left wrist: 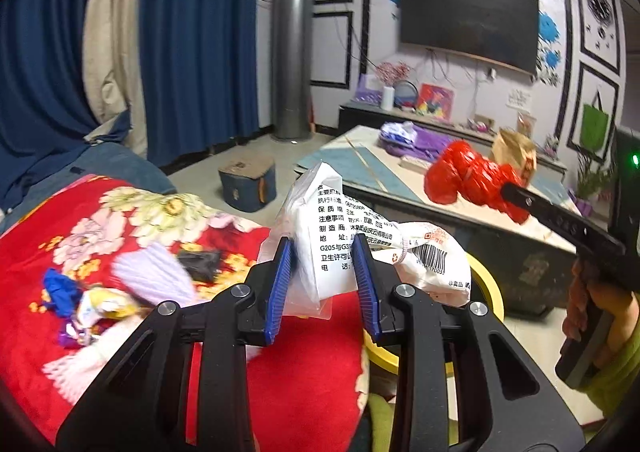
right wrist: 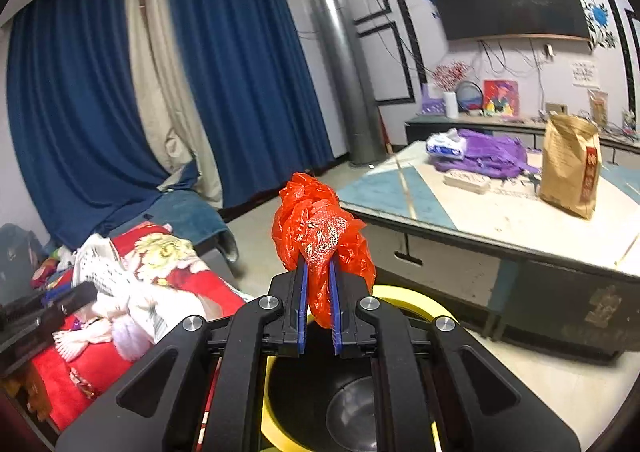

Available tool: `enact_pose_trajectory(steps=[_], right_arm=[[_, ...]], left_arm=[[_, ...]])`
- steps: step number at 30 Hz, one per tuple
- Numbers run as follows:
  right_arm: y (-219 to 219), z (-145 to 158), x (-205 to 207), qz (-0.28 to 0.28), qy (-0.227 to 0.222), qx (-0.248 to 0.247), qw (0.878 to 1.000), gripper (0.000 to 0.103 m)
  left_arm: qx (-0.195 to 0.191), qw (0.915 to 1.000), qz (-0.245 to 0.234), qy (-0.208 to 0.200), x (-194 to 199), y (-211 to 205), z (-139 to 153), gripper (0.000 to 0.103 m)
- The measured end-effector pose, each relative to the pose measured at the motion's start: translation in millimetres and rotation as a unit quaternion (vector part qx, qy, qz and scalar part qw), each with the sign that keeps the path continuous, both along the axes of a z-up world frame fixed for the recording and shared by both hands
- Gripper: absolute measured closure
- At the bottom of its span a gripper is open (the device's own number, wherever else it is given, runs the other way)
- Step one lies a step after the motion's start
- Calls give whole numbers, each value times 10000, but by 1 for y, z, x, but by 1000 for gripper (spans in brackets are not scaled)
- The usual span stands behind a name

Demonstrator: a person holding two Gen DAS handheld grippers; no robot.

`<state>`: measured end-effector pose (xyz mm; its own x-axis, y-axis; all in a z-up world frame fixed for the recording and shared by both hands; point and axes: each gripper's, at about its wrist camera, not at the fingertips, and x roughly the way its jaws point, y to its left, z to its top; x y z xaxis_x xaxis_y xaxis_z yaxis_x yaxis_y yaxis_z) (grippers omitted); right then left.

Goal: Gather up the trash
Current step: 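Carry both held bags over the yellow-rimmed trash bin, then open both tools to drop the bags into the bin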

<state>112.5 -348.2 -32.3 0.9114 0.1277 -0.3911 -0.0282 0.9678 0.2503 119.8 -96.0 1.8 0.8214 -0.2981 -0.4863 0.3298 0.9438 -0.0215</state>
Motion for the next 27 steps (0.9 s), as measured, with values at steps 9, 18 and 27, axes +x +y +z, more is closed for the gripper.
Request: enact_pose_trajectory(steps=[9,18,27], right_arm=[[-15,-23,17,-109,625,71,9980,94],[-29,-44,30,-80,1079,283,9937,94],[-41,-68,41,-18,1436,430,9887,93]], left_arm=[[394,9983,-364,215,13,-44,-34,78],[812,9936,-655,429,24,-80,-66,78],[883,9904,-752,753,40,-93,-85,78]])
